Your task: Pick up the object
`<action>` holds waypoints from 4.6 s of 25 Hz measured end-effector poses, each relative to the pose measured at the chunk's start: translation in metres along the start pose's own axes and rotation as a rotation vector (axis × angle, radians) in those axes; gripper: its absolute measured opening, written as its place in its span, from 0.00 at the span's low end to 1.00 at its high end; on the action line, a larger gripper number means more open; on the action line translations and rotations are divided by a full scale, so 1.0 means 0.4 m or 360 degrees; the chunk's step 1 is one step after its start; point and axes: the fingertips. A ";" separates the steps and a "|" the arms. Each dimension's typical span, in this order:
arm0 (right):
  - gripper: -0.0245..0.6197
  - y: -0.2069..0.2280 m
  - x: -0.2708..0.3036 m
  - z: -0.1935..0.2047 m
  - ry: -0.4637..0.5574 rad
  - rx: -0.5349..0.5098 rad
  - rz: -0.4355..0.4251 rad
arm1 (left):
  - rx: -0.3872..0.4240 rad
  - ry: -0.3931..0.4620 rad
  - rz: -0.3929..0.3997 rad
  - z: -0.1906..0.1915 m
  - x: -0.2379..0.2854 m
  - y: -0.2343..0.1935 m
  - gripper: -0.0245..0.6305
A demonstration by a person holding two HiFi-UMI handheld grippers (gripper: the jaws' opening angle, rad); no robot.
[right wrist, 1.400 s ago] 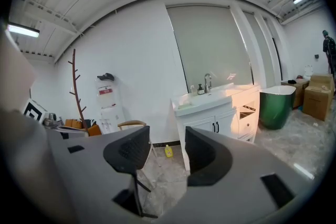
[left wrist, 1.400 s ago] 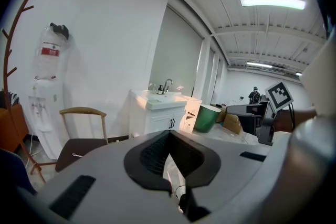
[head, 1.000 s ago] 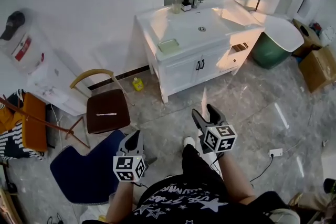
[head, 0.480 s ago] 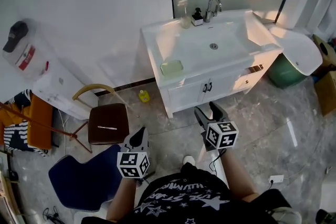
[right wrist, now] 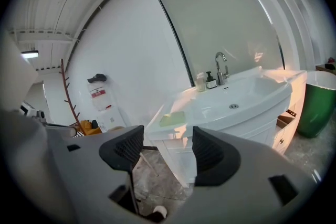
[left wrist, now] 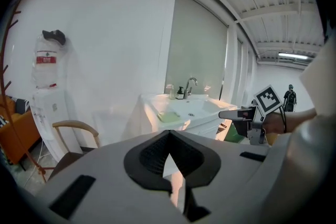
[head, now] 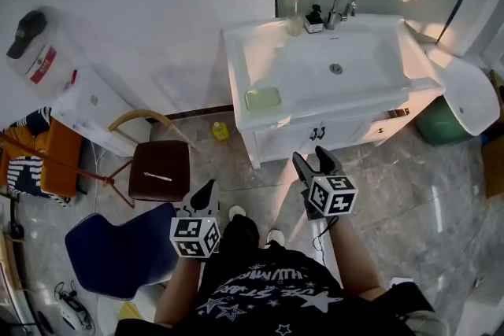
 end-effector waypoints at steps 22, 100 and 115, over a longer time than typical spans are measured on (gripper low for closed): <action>0.48 0.144 0.482 -0.143 -0.0272 -0.0026 0.0150 | 0.0022 -0.0096 0.0177 -0.170 0.539 -0.168 0.06; 0.10 0.041 0.014 0.072 -0.0484 0.0138 0.0108 | 0.0089 -0.0125 0.0130 0.028 0.066 0.077 0.06; 0.10 -0.076 -0.061 0.119 -0.0435 0.0107 0.0190 | 0.0125 -0.0124 0.0232 0.071 -0.047 0.026 0.06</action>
Point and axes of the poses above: the fingertips, and each gripper's own axes: x forward along the fingers, y to its right, z out of its underside
